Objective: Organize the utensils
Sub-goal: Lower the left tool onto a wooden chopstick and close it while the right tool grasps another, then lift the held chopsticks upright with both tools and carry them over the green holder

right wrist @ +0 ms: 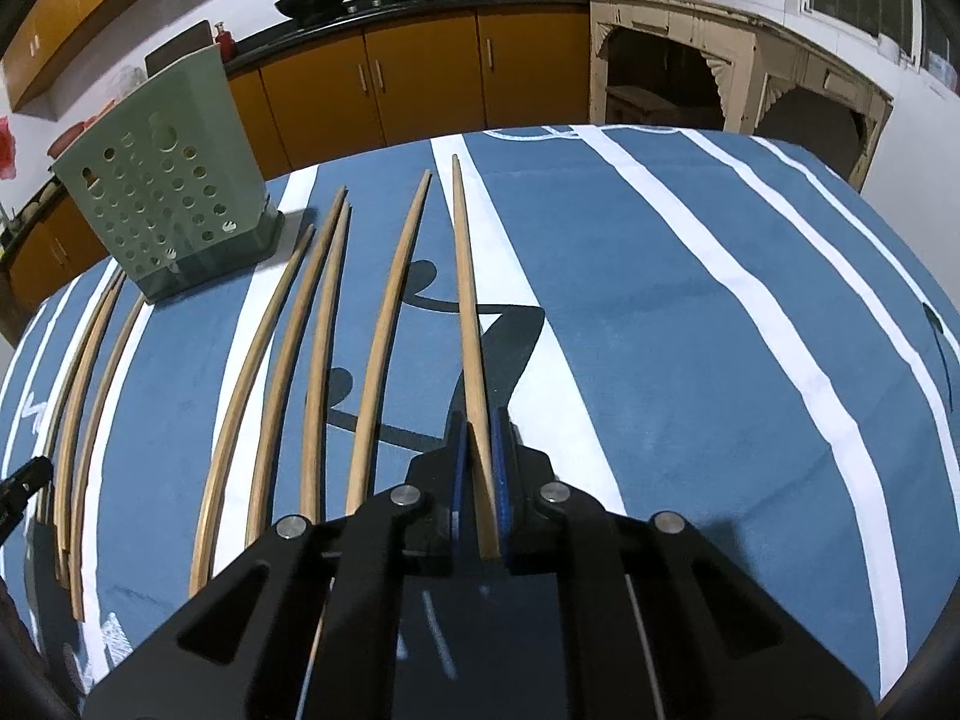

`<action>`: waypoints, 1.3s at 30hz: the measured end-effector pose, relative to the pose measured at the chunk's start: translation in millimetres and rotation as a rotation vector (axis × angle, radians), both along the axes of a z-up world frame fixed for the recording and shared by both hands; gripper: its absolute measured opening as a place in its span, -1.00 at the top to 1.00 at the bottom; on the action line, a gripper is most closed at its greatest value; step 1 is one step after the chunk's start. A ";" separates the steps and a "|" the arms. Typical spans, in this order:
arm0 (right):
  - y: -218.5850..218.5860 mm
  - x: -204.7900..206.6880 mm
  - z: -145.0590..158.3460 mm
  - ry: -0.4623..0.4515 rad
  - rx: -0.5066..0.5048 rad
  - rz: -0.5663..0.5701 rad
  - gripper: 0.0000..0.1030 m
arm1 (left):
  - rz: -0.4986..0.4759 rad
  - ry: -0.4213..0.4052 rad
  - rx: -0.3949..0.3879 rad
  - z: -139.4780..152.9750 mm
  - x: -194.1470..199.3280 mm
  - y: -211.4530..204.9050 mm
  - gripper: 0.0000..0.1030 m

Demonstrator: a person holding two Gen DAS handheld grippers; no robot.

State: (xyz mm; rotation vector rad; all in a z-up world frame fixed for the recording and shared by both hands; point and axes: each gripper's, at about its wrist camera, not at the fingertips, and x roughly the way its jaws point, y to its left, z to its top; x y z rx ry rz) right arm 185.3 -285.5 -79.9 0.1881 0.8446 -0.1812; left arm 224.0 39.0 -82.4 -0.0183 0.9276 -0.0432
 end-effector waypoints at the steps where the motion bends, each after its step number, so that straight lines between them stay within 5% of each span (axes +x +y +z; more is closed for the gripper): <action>1: 0.7 -0.8 -0.3 -0.004 -0.006 0.002 0.81 | -0.006 -0.005 0.005 -0.2 0.5 -0.1 0.75; 10: -0.3 -2.6 0.0 -0.009 -0.008 0.005 0.82 | -0.044 -0.037 0.050 -2.1 3.4 -6.4 0.78; 23: -1.1 -17.4 14.1 -0.078 0.018 0.032 0.85 | -0.034 -0.021 0.012 5.3 -6.0 5.2 0.85; 39: -2.3 -42.5 79.2 -0.336 0.004 0.050 0.85 | -0.018 -0.281 -0.073 91.0 -42.7 27.6 0.85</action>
